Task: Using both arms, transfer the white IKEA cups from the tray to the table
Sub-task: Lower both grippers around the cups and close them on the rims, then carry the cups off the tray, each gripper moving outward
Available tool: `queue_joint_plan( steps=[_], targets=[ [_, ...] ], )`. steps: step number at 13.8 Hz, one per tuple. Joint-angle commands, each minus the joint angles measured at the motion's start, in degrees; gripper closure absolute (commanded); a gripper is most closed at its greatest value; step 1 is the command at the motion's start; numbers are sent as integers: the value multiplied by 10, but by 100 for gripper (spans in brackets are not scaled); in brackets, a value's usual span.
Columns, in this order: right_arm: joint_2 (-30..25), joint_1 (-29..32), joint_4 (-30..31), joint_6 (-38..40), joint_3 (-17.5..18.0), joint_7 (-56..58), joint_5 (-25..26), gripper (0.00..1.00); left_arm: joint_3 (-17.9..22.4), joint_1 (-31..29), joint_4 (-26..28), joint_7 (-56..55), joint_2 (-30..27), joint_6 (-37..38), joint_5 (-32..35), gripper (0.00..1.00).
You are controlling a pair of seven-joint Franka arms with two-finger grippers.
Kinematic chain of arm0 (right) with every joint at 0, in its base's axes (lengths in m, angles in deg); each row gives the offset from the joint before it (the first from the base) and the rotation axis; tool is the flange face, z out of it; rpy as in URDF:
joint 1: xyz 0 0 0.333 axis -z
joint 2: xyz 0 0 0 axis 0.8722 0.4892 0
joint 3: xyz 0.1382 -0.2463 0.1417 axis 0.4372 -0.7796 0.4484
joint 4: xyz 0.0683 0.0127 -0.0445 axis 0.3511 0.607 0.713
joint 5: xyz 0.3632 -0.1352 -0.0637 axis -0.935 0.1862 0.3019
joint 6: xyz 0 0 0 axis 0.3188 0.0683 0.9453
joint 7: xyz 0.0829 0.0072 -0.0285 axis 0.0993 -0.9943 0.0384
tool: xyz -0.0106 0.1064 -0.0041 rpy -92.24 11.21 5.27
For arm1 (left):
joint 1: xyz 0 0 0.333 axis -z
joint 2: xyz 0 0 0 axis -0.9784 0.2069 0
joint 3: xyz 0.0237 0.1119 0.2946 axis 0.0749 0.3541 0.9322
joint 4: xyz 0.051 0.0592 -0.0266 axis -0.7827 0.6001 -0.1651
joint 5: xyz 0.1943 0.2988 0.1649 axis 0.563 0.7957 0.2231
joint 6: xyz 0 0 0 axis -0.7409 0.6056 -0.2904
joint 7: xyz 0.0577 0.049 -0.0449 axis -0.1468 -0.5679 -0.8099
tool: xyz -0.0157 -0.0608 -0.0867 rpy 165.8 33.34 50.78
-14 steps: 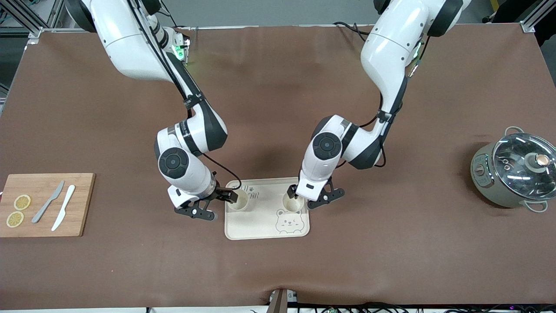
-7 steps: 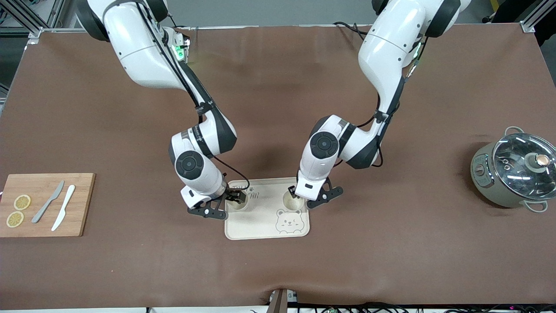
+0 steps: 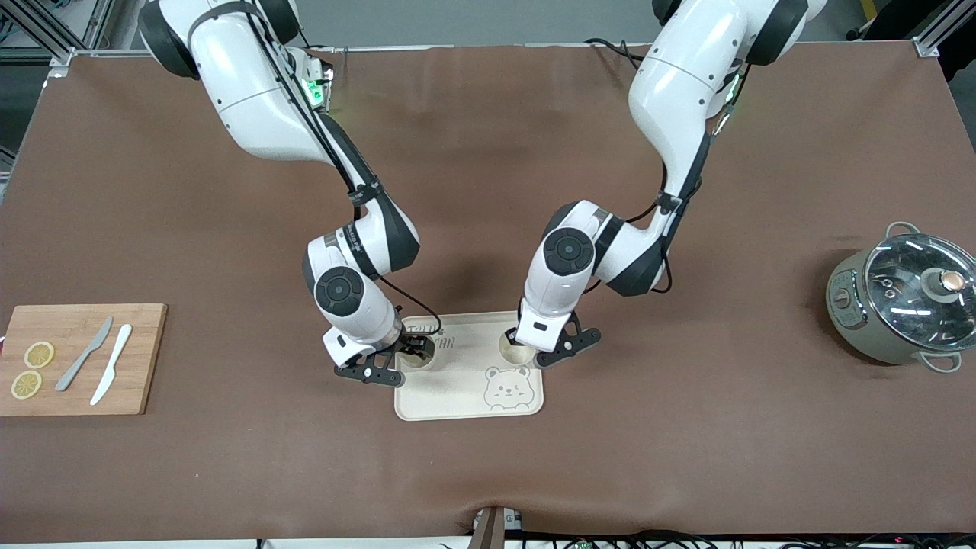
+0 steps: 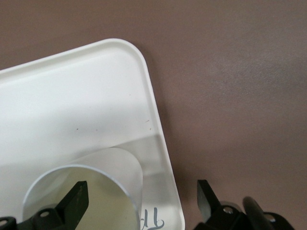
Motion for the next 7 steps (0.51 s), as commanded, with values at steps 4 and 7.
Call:
queue_joint_plan(
  steps=[4,7],
  targets=[
    [2,3,-8,3,-1,-9,2,59,25,4,-2,-14,-41,54,14,100],
    [2,5,-8,3,-1,-10,0,83,30,-7,0,-9,-56,79,15,100]
  ],
)
